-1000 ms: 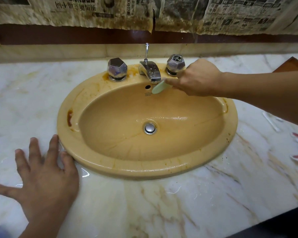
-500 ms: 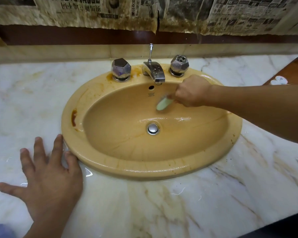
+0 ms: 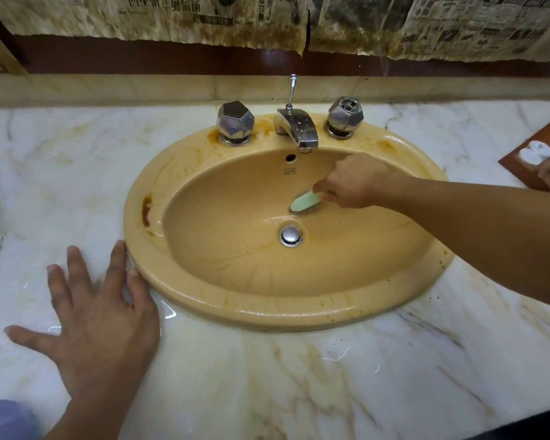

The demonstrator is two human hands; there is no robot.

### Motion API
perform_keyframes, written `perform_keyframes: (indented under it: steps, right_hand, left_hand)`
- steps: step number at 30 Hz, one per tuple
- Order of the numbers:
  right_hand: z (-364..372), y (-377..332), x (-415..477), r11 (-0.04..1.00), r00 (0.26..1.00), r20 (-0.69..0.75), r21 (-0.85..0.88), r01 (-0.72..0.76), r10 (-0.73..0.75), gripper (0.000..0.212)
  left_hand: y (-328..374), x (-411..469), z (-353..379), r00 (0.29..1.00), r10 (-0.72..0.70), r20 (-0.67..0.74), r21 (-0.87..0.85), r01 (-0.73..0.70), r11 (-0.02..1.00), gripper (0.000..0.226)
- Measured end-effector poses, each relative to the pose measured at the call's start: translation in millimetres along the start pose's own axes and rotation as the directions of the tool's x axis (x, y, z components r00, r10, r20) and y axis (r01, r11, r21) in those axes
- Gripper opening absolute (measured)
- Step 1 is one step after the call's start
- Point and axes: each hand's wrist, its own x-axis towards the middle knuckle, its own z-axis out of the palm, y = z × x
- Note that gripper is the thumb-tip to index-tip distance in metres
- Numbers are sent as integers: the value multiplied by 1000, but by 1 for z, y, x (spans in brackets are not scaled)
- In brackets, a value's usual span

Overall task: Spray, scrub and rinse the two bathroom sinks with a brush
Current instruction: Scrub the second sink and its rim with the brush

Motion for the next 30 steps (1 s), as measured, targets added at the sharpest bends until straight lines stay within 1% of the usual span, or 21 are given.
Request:
perform_keyframes:
  steps: [2,3,5,7,8,9,10,11,13,14,15,16,17,18,21,22,23,26,27,28,30]
  right_hand:
    - [4,-7,3,998,995,-101,-66,-8,1,43]
    - [8,-14,4,999,993,-118,-44,-5,0,44]
    - [16,-27,7,998,999,-51,67,14,-11,42]
    - [19,-25,6,970,997,67,244,22,-39,38]
    - [17,-18,5,956,993,110,293,12,-46,38]
    - [16,-10,3,958,992,122,286,9,-45,38]
    - [16,-1,1,972,996,86,233,14,-35,39]
    - [19,6,-2,987,1000,8,157,25,-26,40]
    - [26,15,-9,1000,976,-217,17,24,-20,44]
    - [28,16,-9,1000,942,-336,-9,12,-14,46]
    - [27,17,-9,1000,896,-443,16,-6,12,46]
    - [22,17,-6,998,846,-531,54,-22,48,45]
    - [17,17,-2,996,812,-579,80,-27,69,43]
    - [14,16,3,997,798,-600,76,-12,55,41]
    - [23,15,5,993,848,-520,-10,115,-104,38]
    - [27,18,1,992,852,-510,-25,121,-117,38]
    - [28,22,-3,995,845,-525,-29,99,-99,38]
    - [20,24,-5,999,788,-615,34,-6,26,39]
    - [16,22,-2,999,782,-623,36,-10,30,41]
    - [14,21,2,1000,792,-611,20,9,5,43]
    - [14,17,7,997,830,-553,-5,76,-66,46]
  left_hand:
    - [0,0,0,1000,0,0,15,0,1000,53]
    - [-1,-1,1,1000,-1,2,18,1,1000,52]
    - [-1,-1,1,1000,-10,1,26,10,1000,50]
    - [-2,0,2,1000,-14,4,45,14,999,49]
    - [-2,1,3,1000,-16,8,53,15,998,49]
    - [-3,2,3,1000,-19,9,58,18,998,50]
    - [-3,2,3,1000,-18,10,65,17,998,50]
    - [-3,2,4,1000,-15,10,70,14,997,50]
    - [-3,2,4,1000,-12,15,65,11,998,50]
    - [-3,2,4,1000,-11,14,63,10,998,50]
    - [-4,3,4,1000,-11,13,59,10,998,50]
    - [-3,2,4,1000,-12,14,55,11,998,50]
    - [-3,2,3,1000,-12,15,52,12,999,49]
    - [-3,1,3,1000,-12,16,48,11,999,49]
    - [-2,1,2,1000,-15,12,35,14,999,49]
    - [-2,1,2,1000,-18,11,31,17,999,49]
    - [-2,1,2,1000,-20,11,31,20,999,49]
    - [0,1,1,1000,-20,12,36,19,999,49]
    - [0,0,1,1000,-18,12,31,17,999,50]
    - [1,0,0,1000,-16,12,25,15,1000,51]
    - [0,0,0,1000,-20,9,9,20,1000,54]
